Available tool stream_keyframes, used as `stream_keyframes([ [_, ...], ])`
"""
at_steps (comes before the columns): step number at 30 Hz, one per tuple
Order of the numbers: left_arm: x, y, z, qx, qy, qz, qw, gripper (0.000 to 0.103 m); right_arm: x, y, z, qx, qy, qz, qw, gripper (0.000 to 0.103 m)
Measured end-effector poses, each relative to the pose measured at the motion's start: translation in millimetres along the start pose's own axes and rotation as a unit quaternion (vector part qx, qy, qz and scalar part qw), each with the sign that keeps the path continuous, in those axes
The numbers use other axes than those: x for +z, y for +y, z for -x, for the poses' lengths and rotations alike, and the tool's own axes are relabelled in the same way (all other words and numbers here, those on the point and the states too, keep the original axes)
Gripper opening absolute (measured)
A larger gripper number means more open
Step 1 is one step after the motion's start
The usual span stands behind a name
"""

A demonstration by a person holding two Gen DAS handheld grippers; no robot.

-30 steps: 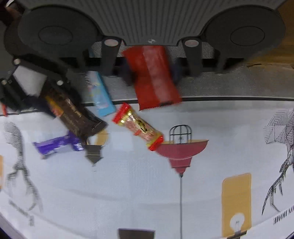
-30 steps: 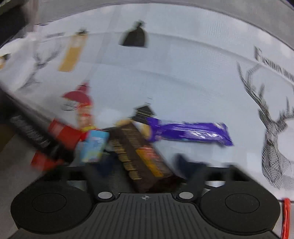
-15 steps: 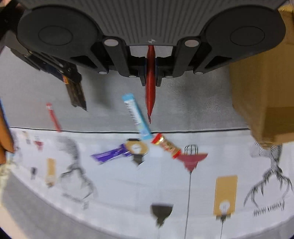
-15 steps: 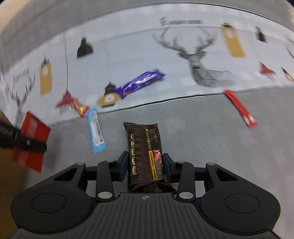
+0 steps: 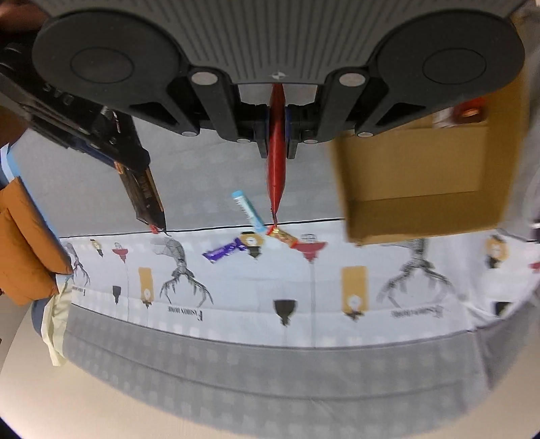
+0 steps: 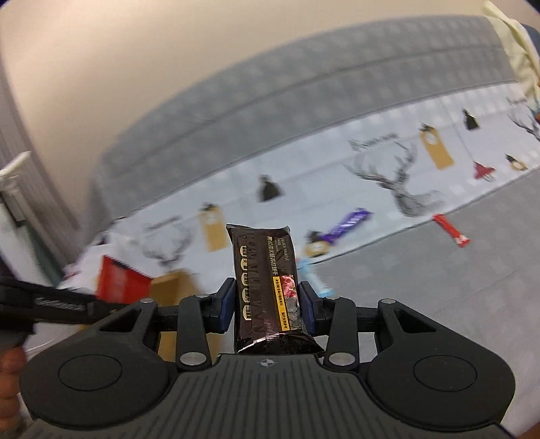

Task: Organize snacks
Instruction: 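Carry the red wrapper and dark chocolate bar over the box and lower them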

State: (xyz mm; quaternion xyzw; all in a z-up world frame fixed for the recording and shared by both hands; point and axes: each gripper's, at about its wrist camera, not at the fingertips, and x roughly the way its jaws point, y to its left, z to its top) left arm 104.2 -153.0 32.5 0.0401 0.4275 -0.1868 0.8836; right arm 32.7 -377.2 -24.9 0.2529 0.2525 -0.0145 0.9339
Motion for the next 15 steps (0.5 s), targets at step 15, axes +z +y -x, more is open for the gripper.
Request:
stream_keyframes([
  [15, -129, 98, 132, 0.056, -0.029, 0.048, 0.9968, 0.008, -92, 152, 106, 0.086, 0.047, 0.104, 0.99, 0.042],
])
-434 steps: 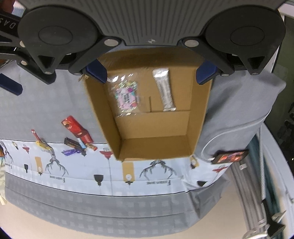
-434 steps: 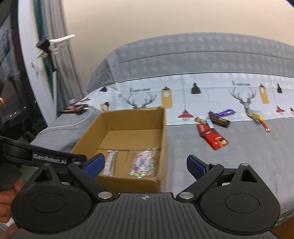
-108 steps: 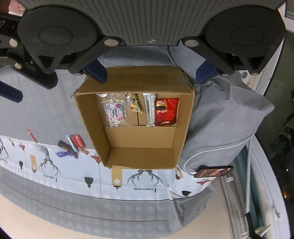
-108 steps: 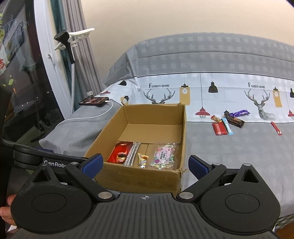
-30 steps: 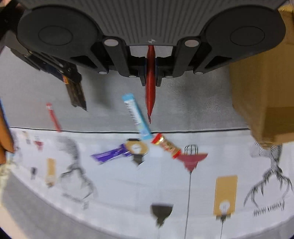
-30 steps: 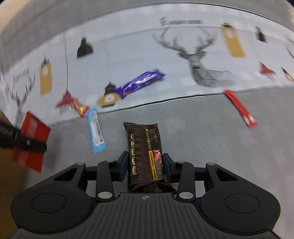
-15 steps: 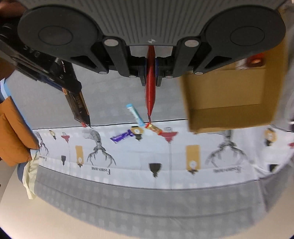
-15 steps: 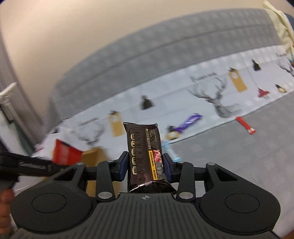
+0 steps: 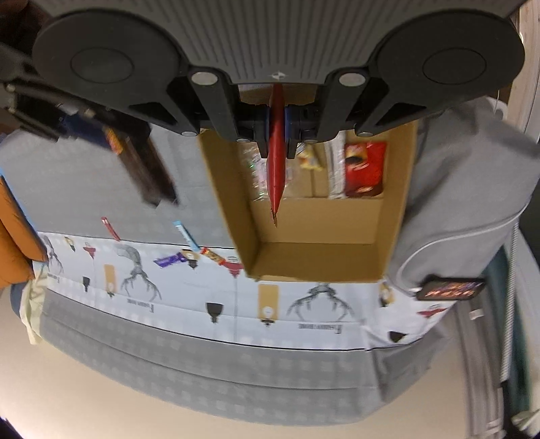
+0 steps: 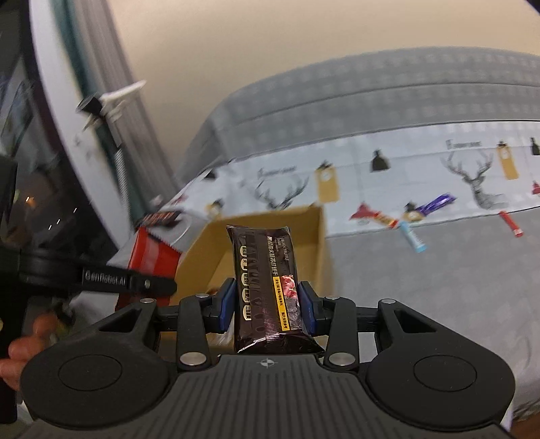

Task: Organize snacks
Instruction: 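Carry the red wrapper and dark chocolate bar over the box and lower them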

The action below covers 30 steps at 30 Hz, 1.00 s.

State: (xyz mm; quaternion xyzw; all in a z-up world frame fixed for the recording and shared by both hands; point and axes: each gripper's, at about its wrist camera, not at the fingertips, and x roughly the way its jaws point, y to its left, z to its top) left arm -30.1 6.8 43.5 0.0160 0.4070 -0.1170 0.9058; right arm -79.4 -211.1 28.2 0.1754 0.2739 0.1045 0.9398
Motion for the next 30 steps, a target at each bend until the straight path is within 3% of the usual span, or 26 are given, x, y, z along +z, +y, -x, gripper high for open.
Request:
stream_keyframes([
  [4, -15, 12, 13, 0.001, -0.007, 0.011, 0.9999, 0.007, -16, 28, 0, 0.016, 0.029, 0.02, 0.999, 0.042],
  [11, -26, 18, 21, -0.007, -0.013, 0.022, 0.9996, 0.007, -20, 54, 9, 0.015, 0.025, 0.052, 0.998, 0.042],
  [30, -26, 22, 14, -0.016, -0.01, 0.032, 0.9993, 0.007, -20, 56, 6, 0.006, 0.034, 0.056, 0.998, 0.042],
])
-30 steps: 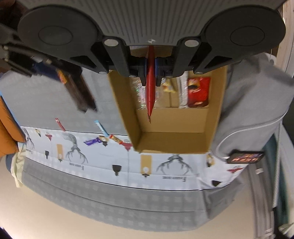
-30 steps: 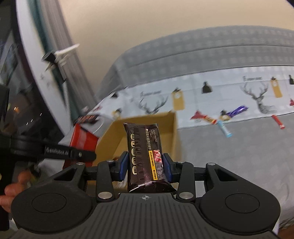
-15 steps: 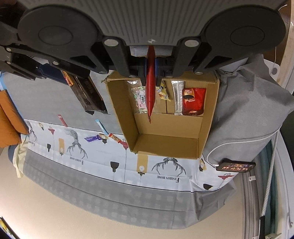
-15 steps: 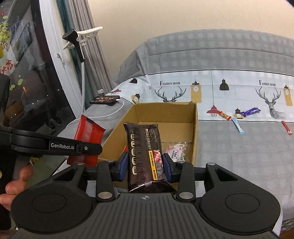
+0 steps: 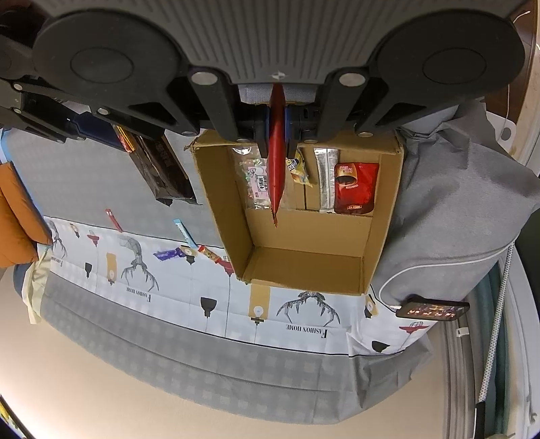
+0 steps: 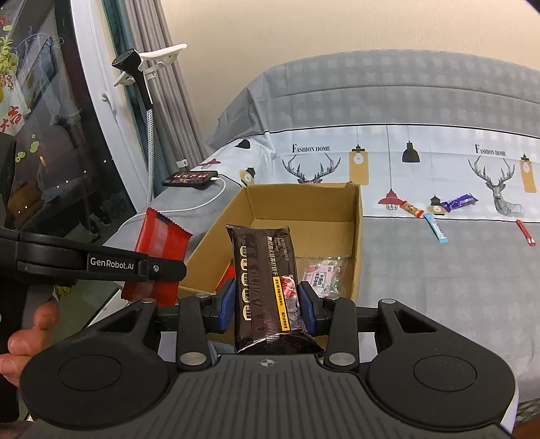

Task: Organize snacks
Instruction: 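Carry the red wrapper and dark chocolate bar over the box and lower them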

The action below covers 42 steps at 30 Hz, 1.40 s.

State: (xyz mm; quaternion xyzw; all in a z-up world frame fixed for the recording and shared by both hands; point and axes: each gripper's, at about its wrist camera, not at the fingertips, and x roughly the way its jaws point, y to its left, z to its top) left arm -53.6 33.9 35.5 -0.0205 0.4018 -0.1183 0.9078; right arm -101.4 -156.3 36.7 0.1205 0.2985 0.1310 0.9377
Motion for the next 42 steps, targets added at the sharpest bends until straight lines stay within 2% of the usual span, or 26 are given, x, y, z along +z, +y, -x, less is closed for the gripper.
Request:
stream_keyframes([
  [12, 7, 9, -16, 0.006, 0.008, 0.011, 0.9999, 0.007, 1, -2, -15, -0.006, 0.016, -0.006, 1.0, 0.042],
  [25, 28, 26, -38, 0.015, 0.006, 0.027, 0.9995, 0.007, 8, -2, -40, -0.024, 0.026, -0.001, 0.999, 0.042],
  [42, 60, 41, -91, 0.019, 0.023, 0.037, 0.9989, 0.007, 24, -11, -99, -0.032, 0.051, -0.006, 0.998, 0.042],
])
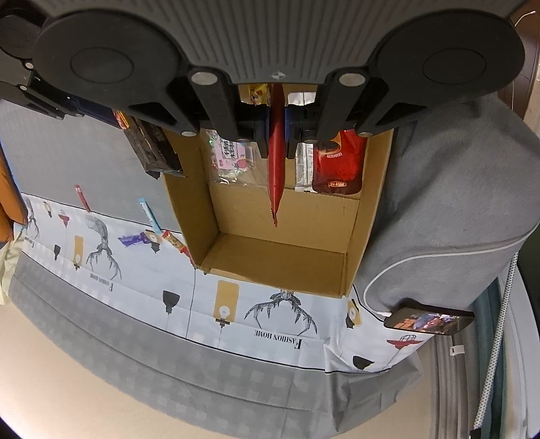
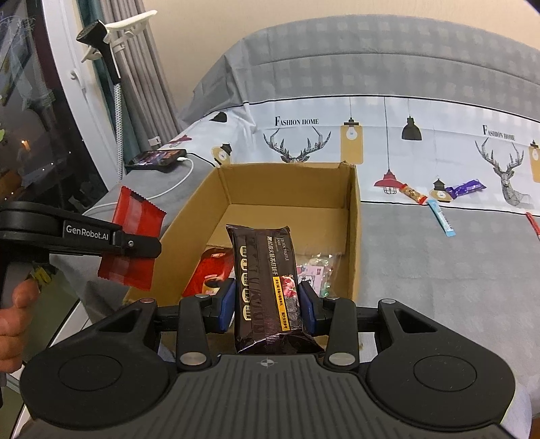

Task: Organize snacks
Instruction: 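Carry the red wrapper and dark chocolate bar over the box and lower them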

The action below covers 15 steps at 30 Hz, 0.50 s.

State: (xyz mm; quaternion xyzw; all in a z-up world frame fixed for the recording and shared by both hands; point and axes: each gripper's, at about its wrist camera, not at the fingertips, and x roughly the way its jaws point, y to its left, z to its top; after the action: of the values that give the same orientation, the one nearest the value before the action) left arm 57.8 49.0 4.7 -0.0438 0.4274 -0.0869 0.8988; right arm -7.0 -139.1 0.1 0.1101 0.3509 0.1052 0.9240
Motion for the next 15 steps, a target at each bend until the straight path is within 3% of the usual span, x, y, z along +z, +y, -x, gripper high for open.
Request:
stream_keyframes([
  [15, 30, 13, -69, 0.011, 0.026, -0.006, 0.9996, 0.007, 21, -14, -74, -0.01, 0.029, -0.004, 1.0, 0.042],
])
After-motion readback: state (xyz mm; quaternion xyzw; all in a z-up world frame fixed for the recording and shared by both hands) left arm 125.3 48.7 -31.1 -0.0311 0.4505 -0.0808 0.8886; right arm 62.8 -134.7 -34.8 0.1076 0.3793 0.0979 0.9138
